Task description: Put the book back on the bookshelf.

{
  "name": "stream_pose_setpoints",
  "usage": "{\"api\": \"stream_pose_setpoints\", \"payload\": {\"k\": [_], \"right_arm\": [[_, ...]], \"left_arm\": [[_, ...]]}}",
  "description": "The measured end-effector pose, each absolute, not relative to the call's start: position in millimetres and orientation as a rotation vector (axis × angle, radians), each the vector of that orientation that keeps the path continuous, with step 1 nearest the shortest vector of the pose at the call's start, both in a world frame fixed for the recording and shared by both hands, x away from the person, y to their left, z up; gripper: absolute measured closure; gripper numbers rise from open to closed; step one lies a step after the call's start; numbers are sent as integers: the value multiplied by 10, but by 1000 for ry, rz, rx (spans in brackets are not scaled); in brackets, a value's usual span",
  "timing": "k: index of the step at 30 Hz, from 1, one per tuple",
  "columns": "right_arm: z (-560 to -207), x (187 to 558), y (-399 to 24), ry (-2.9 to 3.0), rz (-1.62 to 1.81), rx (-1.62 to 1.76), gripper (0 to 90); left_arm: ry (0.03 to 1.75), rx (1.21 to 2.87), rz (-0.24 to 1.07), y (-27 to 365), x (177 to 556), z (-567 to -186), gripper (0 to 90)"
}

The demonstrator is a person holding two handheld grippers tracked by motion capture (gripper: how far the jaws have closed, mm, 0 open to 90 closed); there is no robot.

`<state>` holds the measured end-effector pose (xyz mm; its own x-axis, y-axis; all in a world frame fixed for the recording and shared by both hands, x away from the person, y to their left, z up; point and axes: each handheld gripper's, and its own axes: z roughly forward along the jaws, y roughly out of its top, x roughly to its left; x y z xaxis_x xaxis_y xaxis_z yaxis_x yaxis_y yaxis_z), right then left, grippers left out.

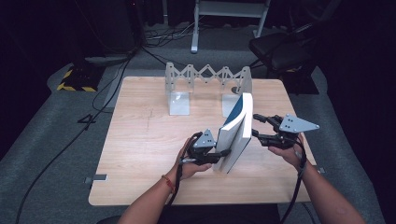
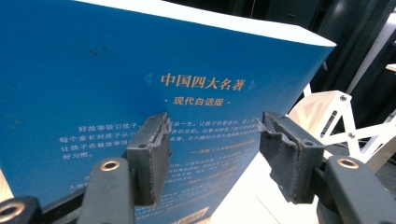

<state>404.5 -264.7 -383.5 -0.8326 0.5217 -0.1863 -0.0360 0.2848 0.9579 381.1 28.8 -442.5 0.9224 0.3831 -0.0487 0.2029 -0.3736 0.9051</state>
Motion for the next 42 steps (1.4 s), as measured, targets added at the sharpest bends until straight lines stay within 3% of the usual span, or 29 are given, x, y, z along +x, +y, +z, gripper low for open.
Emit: {"api": "stream_pose_setpoints", "payload": {"k": [8, 9, 14, 20, 23, 27, 31, 38, 42], "right_arm": [[-3939, 3975, -2510, 2131, 1582, 409, 419], [-4011, 3944, -2462, 2181, 1593, 395, 419], [-4099, 3904, -2398, 2224, 1583, 367, 419], [-4178, 3842, -2313, 2285, 1575, 312, 406], [-4196, 3830, -2260, 2284, 1580, 323, 399], [-4205, 3831, -2235, 2274, 1581, 338, 380], [-4219, 3842, -2239, 2270, 1589, 363, 355], [-4218, 3830, -2224, 2260, 1571, 365, 349], [-4216, 3825, -2221, 2255, 1567, 367, 344]], "left_arm": [[421, 2022, 269, 351, 3748, -4379, 579], [419, 2044, 273, 357, 3718, -4358, 526], [409, 2082, 281, 393, 3606, -4322, 476], [424, 2117, 324, 292, 3419, -4330, 257], [461, 2105, 351, 234, 3381, -4336, 223], [525, 2092, 440, 161, 3335, -4364, 245], [600, 2056, 426, 122, 3388, -4412, 289], [663, 2025, 487, 36, 3382, -4480, 278], [703, 2002, 508, 17, 3391, -4517, 336]]}}
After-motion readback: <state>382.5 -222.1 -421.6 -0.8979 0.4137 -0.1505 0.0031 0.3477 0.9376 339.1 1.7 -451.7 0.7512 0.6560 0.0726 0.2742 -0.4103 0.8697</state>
